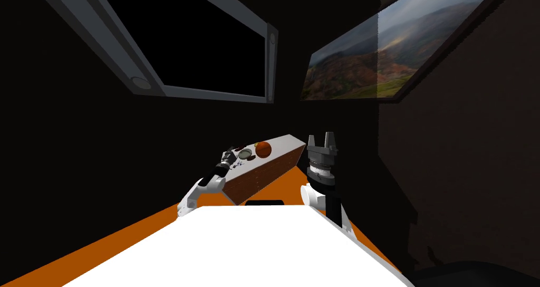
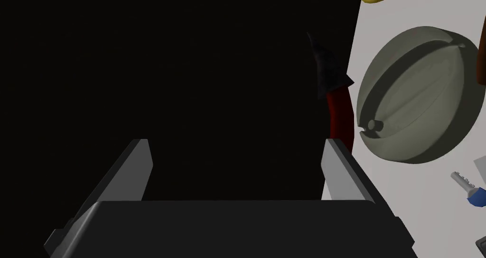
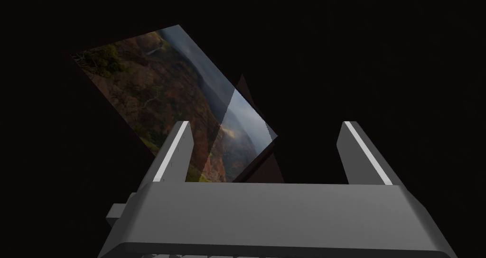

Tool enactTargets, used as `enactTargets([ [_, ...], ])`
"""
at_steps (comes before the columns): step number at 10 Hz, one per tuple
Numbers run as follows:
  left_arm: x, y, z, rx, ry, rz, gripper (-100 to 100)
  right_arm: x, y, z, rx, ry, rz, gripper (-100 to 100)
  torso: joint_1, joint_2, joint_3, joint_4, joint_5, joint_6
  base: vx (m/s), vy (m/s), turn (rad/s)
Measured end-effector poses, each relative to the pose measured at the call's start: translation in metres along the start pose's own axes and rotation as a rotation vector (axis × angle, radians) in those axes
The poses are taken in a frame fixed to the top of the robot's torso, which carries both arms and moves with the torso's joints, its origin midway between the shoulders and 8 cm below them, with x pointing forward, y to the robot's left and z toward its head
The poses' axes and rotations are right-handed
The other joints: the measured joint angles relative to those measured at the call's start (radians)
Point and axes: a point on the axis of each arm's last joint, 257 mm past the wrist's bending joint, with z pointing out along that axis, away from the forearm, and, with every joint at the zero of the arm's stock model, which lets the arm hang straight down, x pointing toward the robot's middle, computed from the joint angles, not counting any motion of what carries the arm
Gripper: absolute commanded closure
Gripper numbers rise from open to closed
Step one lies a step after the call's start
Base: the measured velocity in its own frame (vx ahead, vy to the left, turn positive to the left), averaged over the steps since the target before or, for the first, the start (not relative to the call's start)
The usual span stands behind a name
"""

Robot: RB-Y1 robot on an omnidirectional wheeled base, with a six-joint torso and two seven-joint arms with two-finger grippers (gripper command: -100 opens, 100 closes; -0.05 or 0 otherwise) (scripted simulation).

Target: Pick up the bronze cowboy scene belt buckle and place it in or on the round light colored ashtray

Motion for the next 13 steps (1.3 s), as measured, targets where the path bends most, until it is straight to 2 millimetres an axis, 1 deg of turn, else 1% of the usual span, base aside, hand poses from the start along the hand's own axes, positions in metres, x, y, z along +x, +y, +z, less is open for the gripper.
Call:
enactTargets([
  [5, -0.014, 0.04, 0.015, -0.145, -0.029, -0.067, -100, 0.0, 0.0, 0.0, 0.0, 0.0, 0.0, 0, 0.0, 0.0, 0.0, 0.0, 0.0, 0.0, 0.024, -0.015, -0.061],
  [8, -0.021, 0.06, 0.025, -0.233, -0.048, -0.111, -100, 0.0, 0.0, 0.0, 0.0, 0.0, 0.0, 0, 0.0, 0.0, 0.0, 0.0, 0.0, 0.0, 0.022, -0.012, -0.053],
  [13, -0.035, 0.098, 0.029, -0.388, -0.09, -0.177, -100, 0.0, 0.0, 0.0, 0.0, 0.0, 0.0, 0, 0.0, 0.0, 0.0, 0.0, 0.0, -0.001, 0.022, -0.016, -0.062],
])
